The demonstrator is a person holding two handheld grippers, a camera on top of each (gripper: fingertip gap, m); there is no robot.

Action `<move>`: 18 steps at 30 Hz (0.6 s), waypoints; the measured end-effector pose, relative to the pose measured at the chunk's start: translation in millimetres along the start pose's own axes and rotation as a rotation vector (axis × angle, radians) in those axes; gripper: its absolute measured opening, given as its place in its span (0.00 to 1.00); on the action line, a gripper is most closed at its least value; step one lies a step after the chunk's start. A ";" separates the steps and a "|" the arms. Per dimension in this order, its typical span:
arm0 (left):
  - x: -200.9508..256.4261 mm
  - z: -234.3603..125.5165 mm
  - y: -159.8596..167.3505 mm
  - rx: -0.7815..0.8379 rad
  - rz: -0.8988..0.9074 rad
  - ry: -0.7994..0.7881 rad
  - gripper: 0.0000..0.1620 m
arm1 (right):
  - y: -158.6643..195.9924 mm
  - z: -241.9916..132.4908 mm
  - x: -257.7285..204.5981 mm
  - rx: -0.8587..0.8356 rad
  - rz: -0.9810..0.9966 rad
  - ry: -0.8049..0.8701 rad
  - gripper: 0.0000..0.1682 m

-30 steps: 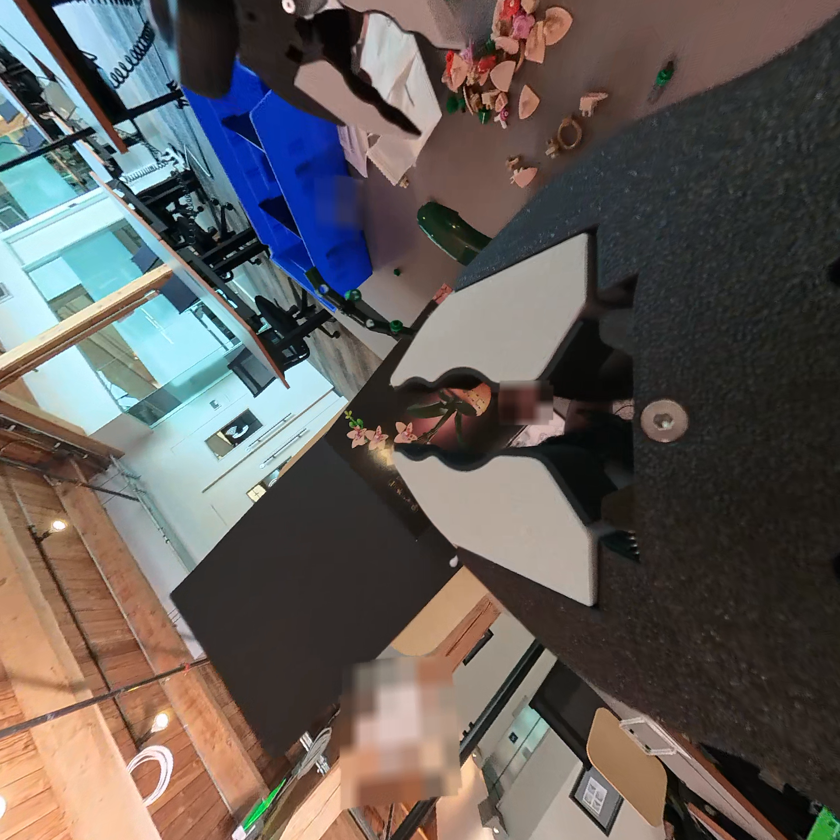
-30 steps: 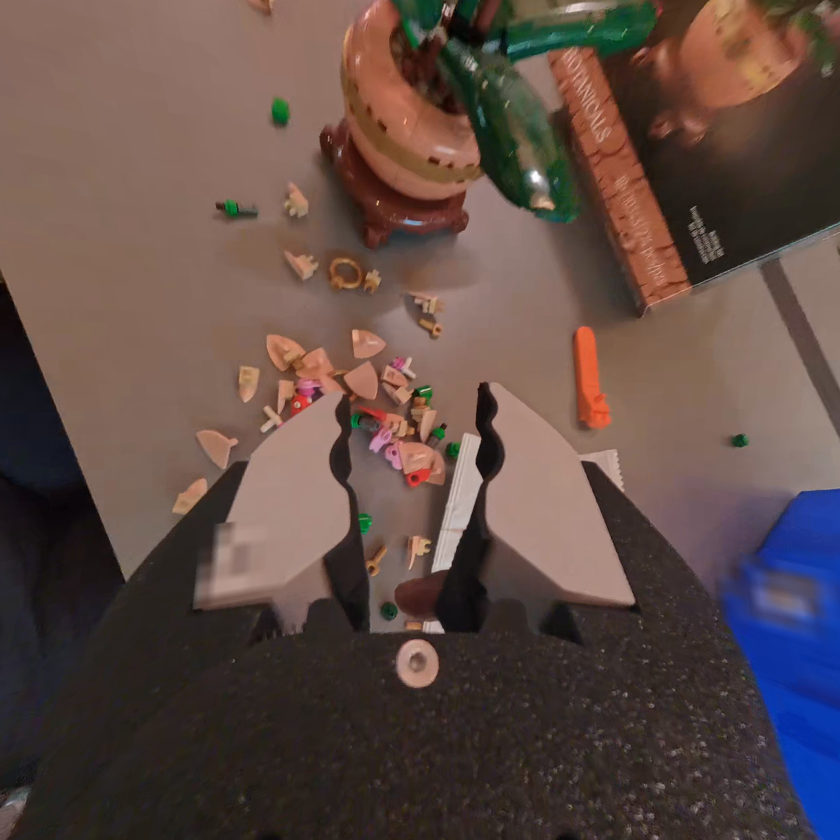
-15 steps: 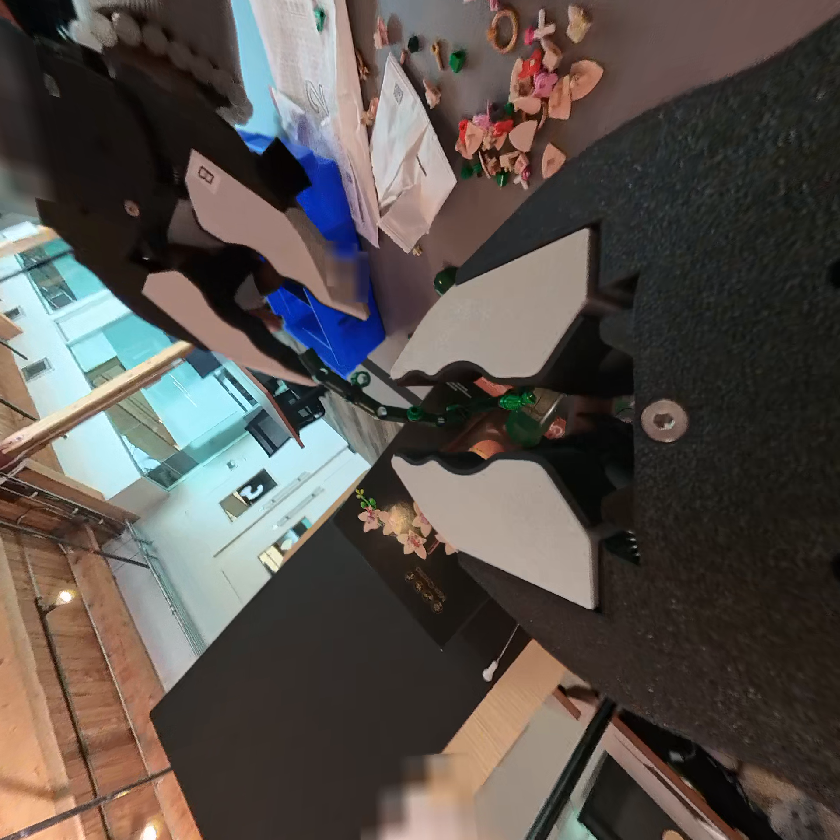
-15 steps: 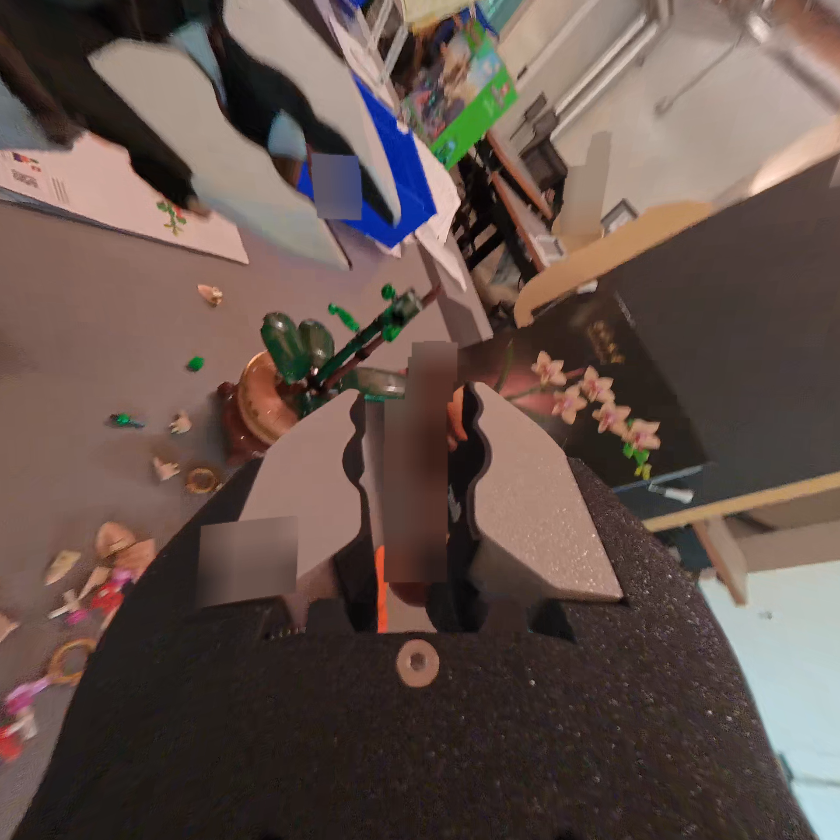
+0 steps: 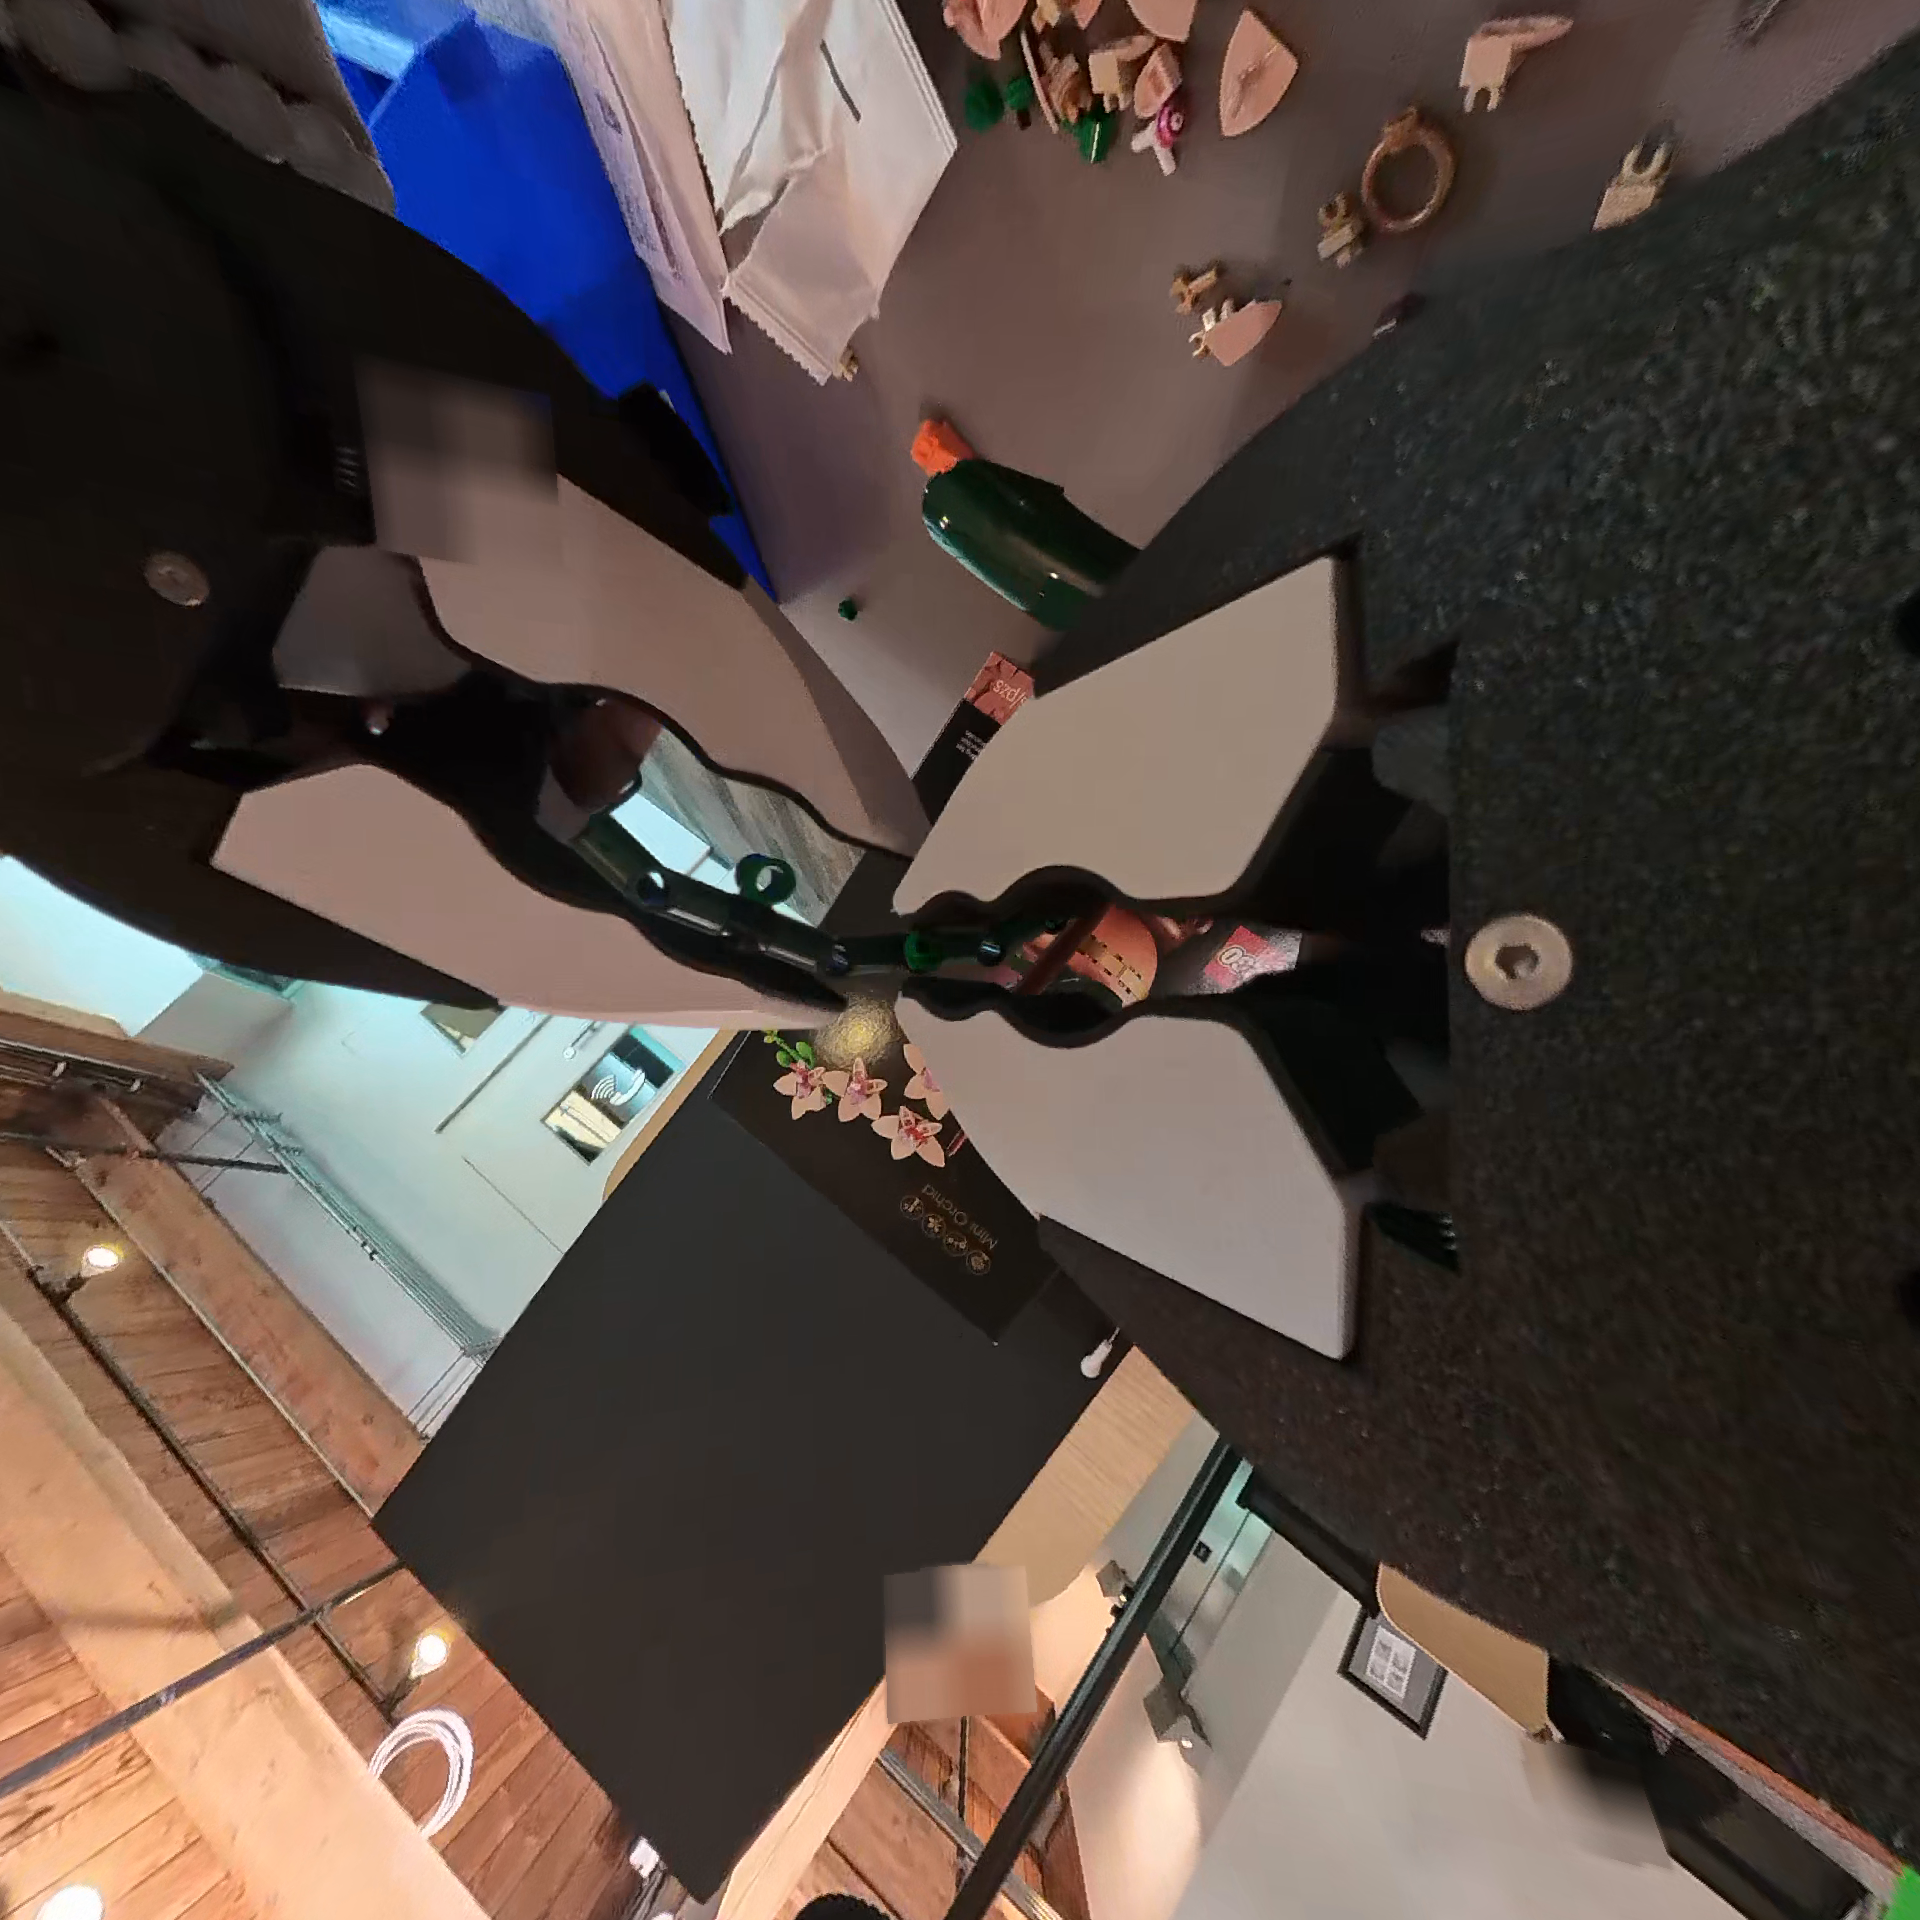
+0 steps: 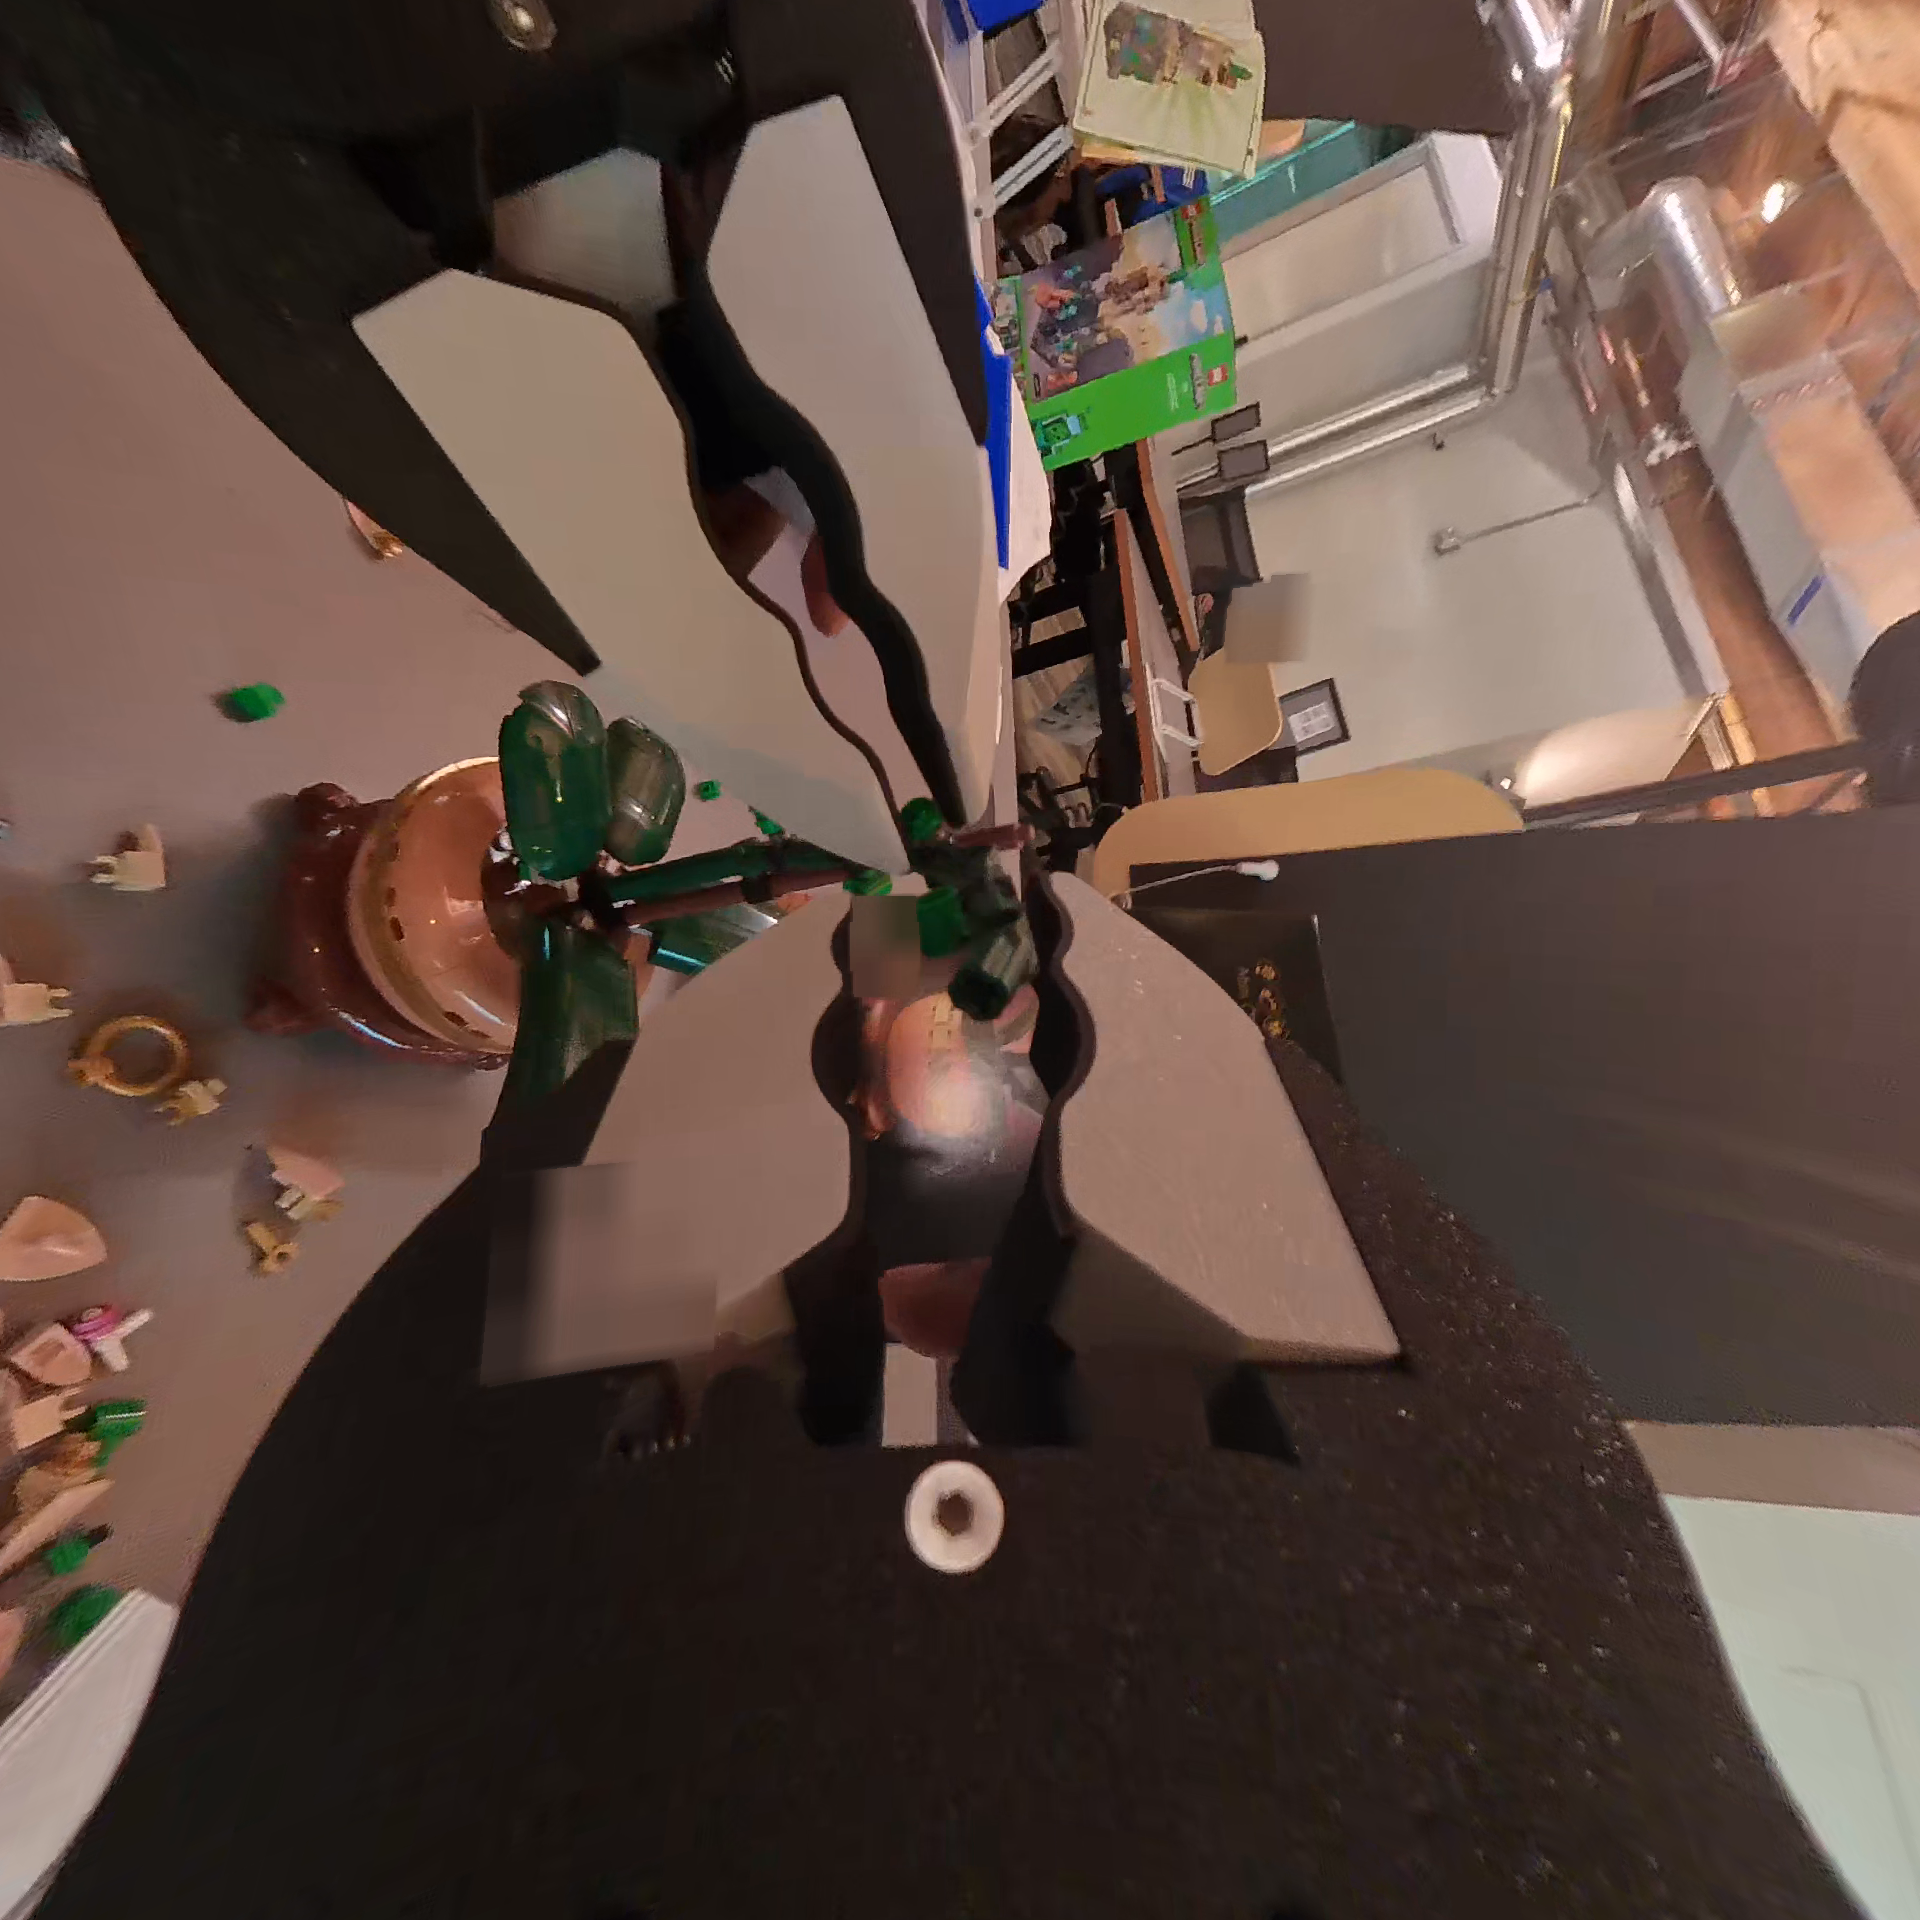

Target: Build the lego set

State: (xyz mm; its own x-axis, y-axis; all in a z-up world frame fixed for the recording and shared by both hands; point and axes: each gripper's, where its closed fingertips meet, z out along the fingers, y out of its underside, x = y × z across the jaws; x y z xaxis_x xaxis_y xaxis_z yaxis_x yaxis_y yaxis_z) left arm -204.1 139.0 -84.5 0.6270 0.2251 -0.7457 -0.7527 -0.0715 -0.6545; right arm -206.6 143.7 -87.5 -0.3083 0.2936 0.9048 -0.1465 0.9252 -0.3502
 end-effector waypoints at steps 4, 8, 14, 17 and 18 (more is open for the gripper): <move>0.1 0.9 0.7 -0.016 -0.012 -0.003 0.04 | -2.6 1.1 4.0 0.007 -0.043 0.027 0.09; 2.2 0.5 -1.5 0.007 -0.208 0.069 0.03 | -2.4 -1.2 2.2 0.008 -0.019 -0.006 0.08; -0.7 -2.8 -3.7 0.143 -0.694 0.233 0.03 | -5.1 -0.6 3.3 -0.002 0.035 -0.005 0.08; -2.2 -5.2 -4.1 0.252 -0.951 0.335 0.03 | -6.9 0.5 3.2 0.006 0.022 -0.008 0.07; -2.7 -5.7 -4.1 0.283 -1.012 0.360 0.03 | -7.4 0.7 3.4 0.000 0.002 -0.004 0.07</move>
State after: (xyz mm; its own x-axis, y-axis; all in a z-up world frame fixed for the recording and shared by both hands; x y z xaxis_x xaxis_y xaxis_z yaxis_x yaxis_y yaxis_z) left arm -201.6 133.1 -80.5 0.9652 -0.2443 0.0936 0.1492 0.2201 -0.9640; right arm -207.1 137.7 -82.1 -0.3125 0.2950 0.9030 -0.1456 0.9245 -0.3524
